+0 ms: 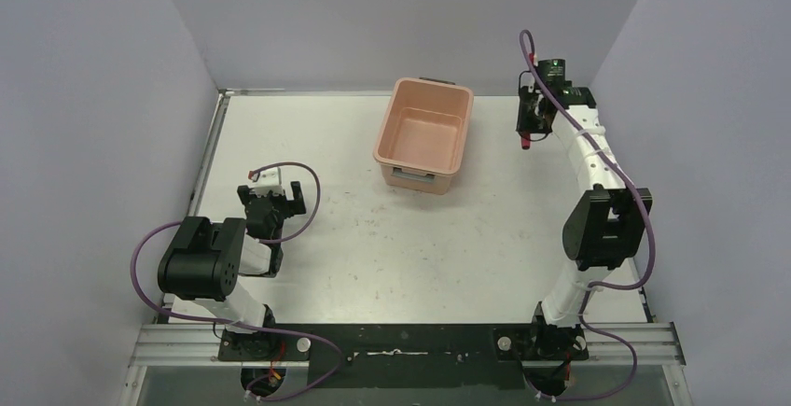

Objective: Put the screwdriver in the bin
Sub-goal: Pick up the screwdriver from the center of the board, then place the screwdriver in the bin.

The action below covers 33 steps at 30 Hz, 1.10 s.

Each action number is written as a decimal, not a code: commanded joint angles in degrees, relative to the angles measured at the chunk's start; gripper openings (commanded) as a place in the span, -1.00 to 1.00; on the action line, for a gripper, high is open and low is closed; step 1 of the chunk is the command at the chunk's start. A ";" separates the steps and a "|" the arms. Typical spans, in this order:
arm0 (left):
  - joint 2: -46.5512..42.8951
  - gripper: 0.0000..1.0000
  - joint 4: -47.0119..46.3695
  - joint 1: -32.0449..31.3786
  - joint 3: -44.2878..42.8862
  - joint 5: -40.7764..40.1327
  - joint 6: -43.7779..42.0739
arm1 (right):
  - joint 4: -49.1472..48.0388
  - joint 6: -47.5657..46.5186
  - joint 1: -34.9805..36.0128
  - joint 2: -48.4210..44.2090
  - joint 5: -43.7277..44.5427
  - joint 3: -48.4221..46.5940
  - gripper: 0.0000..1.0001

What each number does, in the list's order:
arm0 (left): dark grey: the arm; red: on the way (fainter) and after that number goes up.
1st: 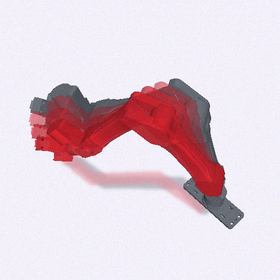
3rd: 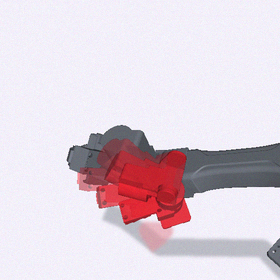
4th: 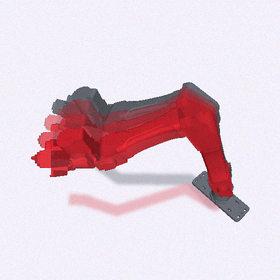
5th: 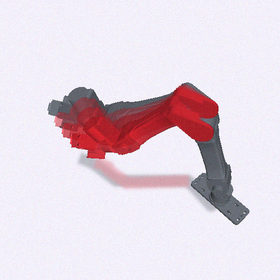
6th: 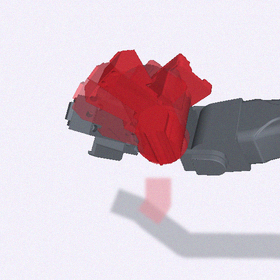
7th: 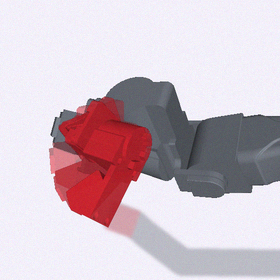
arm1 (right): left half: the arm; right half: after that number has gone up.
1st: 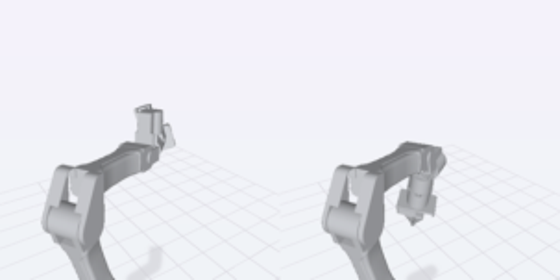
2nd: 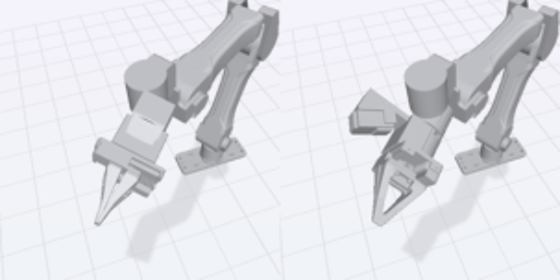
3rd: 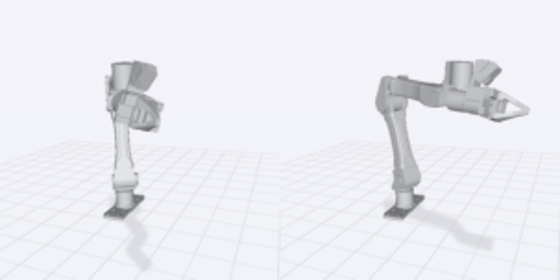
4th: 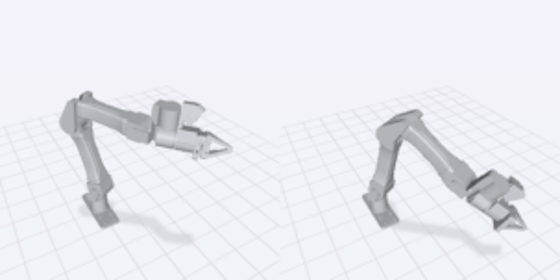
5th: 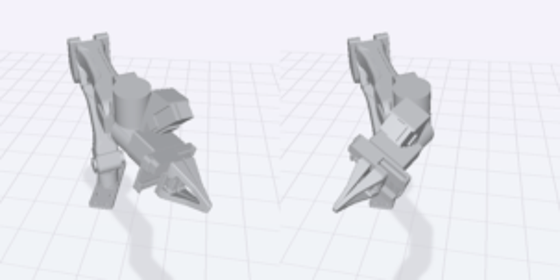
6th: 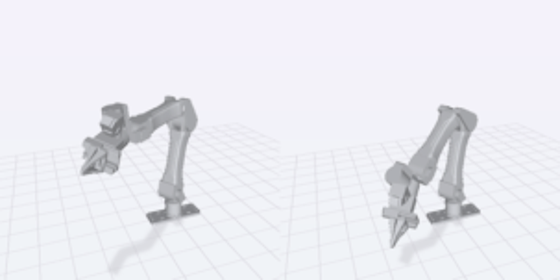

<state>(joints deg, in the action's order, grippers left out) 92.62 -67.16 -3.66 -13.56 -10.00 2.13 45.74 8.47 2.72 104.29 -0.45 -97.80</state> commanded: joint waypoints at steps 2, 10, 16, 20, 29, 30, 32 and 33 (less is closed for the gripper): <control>-0.25 0.94 -2.10 -0.12 -1.03 0.16 -0.36 | 6.59 1.27 0.02 -3.84 3.07 -8.90 -1.00; -0.33 0.94 -2.09 -0.12 -1.03 0.16 -0.43 | 13.14 1.55 0.18 -2.05 3.02 -21.58 -1.00; -0.33 0.94 -2.09 -0.12 -1.03 0.16 -0.36 | 16.44 2.44 0.56 -0.48 3.00 -29.59 -1.00; -0.27 0.94 -2.14 -0.12 -1.03 0.16 -0.36 | 18.20 4.13 1.59 0.32 3.78 -33.35 -1.00; -0.27 0.94 -2.11 -0.12 -1.03 0.16 -0.38 | 18.64 10.32 8.84 1.94 7.67 -33.62 -1.00; -0.29 0.94 -2.14 -0.12 -1.03 0.16 -0.38 | 18.53 10.97 9.48 2.22 7.70 -33.53 -1.00; -0.29 0.94 -2.10 -0.12 -1.03 0.16 -0.38 | 18.03 11.97 11.33 2.61 8.06 -33.22 -1.00; -0.32 0.94 -2.14 -0.07 -1.03 0.16 -0.38 | 17.75 12.29 12.47 2.77 8.66 -33.09 -1.00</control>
<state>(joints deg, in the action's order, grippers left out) 92.62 -67.13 -3.66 -13.56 -10.00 2.13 64.42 17.19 12.29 106.52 5.17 -129.75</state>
